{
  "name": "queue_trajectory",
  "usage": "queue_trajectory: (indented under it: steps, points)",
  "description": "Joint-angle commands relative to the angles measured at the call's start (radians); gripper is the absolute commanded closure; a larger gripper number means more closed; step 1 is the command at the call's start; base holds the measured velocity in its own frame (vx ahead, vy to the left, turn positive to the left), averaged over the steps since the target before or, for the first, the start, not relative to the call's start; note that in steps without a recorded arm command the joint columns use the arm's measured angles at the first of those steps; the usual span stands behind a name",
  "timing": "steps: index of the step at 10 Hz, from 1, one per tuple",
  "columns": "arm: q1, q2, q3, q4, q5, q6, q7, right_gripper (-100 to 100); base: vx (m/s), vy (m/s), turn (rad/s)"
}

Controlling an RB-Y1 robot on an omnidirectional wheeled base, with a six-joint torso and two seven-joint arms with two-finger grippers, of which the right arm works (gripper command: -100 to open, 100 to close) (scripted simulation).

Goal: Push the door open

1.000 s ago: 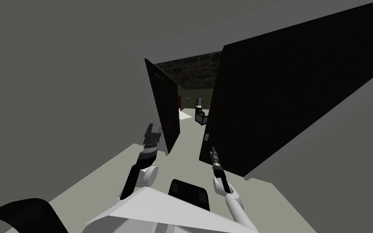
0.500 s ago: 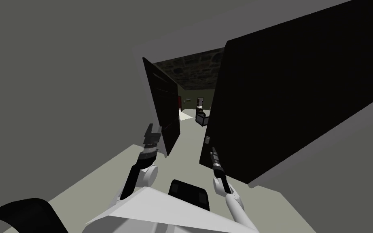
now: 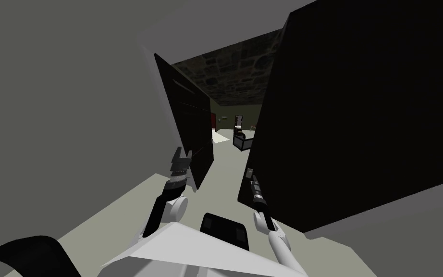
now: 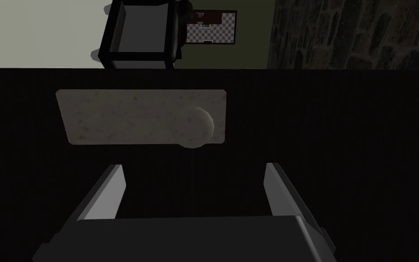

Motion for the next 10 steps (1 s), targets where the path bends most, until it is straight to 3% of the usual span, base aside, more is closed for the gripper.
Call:
queue_trajectory:
  steps: [1, 5, 6, 10]
  points:
    - [0.001, 0.001, -0.003, 0.001, -0.002, -0.002, 0.002, -100, 0.183, 0.002, 0.026]
    - [0.0, 0.003, -0.007, 0.005, -0.004, -0.005, 0.003, -100, 0.166, -0.025, 0.018]
    - [0.0, 0.003, -0.007, 0.005, -0.004, -0.005, 0.003, 100, -0.018, 0.003, 0.004]
    - [0.0, 0.003, -0.007, 0.005, -0.004, -0.005, 0.003, 100, -0.016, 0.001, 0.002]
